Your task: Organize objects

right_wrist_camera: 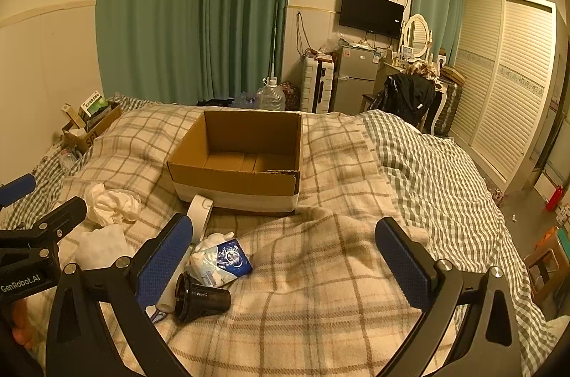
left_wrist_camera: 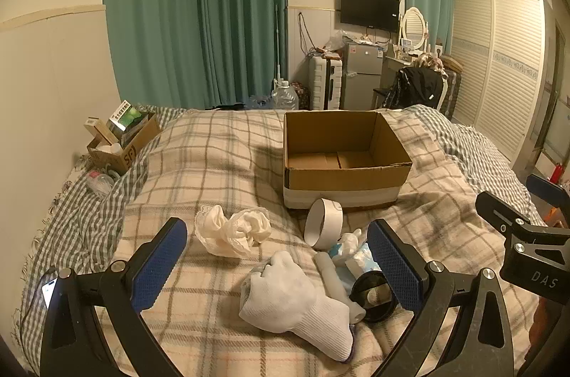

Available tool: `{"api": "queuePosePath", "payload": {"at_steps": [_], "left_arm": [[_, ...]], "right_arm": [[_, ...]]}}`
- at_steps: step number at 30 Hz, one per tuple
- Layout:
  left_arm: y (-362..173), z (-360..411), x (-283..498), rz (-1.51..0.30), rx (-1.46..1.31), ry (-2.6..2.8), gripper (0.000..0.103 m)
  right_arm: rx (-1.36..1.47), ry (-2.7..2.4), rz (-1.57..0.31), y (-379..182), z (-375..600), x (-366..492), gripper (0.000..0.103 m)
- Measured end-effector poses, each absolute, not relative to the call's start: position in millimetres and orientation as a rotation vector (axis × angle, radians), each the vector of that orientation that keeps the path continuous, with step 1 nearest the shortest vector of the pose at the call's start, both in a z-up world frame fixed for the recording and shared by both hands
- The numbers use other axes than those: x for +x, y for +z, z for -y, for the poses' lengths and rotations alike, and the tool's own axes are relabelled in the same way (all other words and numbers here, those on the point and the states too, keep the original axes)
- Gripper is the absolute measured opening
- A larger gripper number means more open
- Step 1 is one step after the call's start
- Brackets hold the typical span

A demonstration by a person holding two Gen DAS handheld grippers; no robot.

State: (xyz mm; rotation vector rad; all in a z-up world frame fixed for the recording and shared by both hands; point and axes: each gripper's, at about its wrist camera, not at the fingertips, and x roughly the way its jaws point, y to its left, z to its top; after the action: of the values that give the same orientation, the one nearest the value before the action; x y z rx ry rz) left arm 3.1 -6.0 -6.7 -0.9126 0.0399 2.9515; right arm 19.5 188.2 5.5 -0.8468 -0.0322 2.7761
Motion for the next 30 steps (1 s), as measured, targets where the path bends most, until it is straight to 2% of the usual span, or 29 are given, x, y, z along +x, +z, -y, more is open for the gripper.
{"api": "queuePosePath", "payload": {"at_steps": [30], "left_arm": [[-4.3,-3.3,7.1,-0.075,-0.911,2.907,0.103]], "right_arm": [[-0.834,2.771,0.029,10.1,-185.1,22.8,0.103]]}}
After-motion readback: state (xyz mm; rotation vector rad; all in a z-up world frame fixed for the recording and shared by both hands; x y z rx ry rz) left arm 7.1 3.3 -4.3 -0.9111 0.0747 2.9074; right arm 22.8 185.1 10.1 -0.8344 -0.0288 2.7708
